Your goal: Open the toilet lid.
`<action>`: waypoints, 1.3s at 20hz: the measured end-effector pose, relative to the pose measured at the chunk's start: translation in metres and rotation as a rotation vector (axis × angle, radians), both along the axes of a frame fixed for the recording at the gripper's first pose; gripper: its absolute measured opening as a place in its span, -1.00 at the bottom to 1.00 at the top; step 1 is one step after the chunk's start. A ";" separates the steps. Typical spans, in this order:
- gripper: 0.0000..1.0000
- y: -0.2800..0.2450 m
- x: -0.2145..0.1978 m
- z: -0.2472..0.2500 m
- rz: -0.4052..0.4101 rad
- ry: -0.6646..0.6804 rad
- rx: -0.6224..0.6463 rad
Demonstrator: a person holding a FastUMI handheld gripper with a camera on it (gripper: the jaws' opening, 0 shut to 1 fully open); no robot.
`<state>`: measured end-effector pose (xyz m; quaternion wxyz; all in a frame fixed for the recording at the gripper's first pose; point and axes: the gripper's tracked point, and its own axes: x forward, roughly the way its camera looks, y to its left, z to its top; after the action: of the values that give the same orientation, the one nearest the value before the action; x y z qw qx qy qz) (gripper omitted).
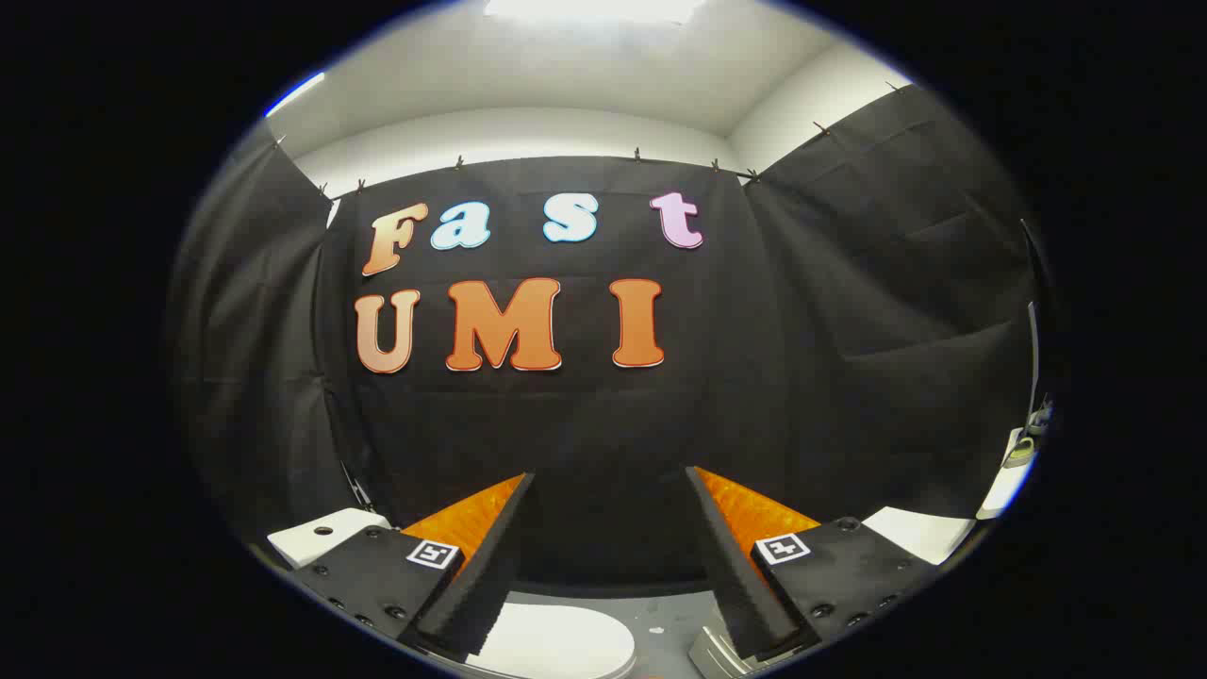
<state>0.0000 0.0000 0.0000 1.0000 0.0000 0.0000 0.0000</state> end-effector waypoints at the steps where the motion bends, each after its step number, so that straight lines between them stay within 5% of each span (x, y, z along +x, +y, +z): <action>1: 0.97 0.000 0.000 -0.002 -0.001 0.003 0.001; 17: 0.97 -0.010 -0.009 0.008 -0.024 -0.009 -0.019; 26: 0.97 -0.016 -0.001 -0.080 -0.022 0.136 0.082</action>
<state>-0.0014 -0.0165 -0.0799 0.9968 0.0411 0.0679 -0.0112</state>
